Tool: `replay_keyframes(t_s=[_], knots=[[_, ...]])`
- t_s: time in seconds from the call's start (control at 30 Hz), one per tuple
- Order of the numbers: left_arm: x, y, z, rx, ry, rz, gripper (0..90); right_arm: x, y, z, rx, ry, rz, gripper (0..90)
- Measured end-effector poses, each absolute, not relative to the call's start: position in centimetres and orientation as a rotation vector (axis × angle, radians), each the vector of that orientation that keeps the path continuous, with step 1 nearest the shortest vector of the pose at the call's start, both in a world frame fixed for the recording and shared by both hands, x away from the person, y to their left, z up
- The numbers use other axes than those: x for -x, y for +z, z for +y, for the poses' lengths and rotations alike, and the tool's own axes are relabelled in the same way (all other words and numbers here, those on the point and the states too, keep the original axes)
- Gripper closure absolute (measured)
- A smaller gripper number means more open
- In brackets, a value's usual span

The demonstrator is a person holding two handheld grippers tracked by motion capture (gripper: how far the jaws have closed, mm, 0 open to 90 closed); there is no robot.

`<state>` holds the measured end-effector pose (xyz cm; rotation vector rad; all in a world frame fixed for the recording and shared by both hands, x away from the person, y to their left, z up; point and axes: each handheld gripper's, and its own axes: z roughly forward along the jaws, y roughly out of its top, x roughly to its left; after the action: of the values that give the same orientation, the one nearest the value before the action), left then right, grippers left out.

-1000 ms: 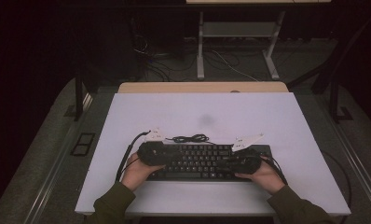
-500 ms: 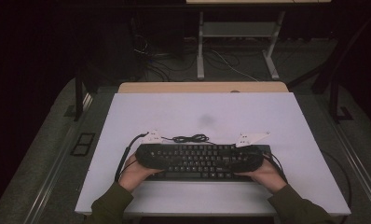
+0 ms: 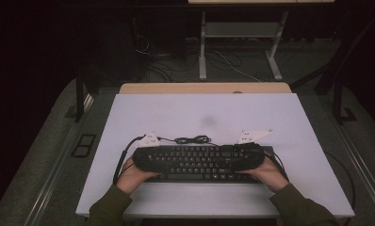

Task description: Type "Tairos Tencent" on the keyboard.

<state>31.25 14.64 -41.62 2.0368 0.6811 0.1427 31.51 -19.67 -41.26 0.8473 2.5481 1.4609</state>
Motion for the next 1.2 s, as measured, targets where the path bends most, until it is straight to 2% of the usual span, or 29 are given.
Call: replay_keyframes(t_s=[0.3, 0.47, 0.7, 1.07, 1.2], knots=[[-31.0, -41.4, 15.8, -2.022, 0.155, 0.699, 33.3, -32.2, -40.9, -19.2, -0.836, 1.482, 2.538, 36.2], [-30.8, -41.5, 16.9, -2.019, 0.169, 0.719, 36.7, -32.4, -41.0, -19.1, -0.840, 1.491, 2.535, 35.9], [-30.6, -41.8, 17.7, -2.034, 0.193, 0.740, 50.8, -32.4, -41.2, -18.9, -0.830, 1.486, 2.544, 35.9], [-30.9, -42.3, 18.5, -2.094, 0.162, 0.776, 88.6, -32.4, -41.1, -19.0, -0.829, 1.488, 2.542, 35.8], [-31.0, -42.5, 18.6, -2.108, 0.146, 0.783, 89.3, -32.3, -41.1, -19.0, -0.830, 1.480, 2.543, 35.6]])
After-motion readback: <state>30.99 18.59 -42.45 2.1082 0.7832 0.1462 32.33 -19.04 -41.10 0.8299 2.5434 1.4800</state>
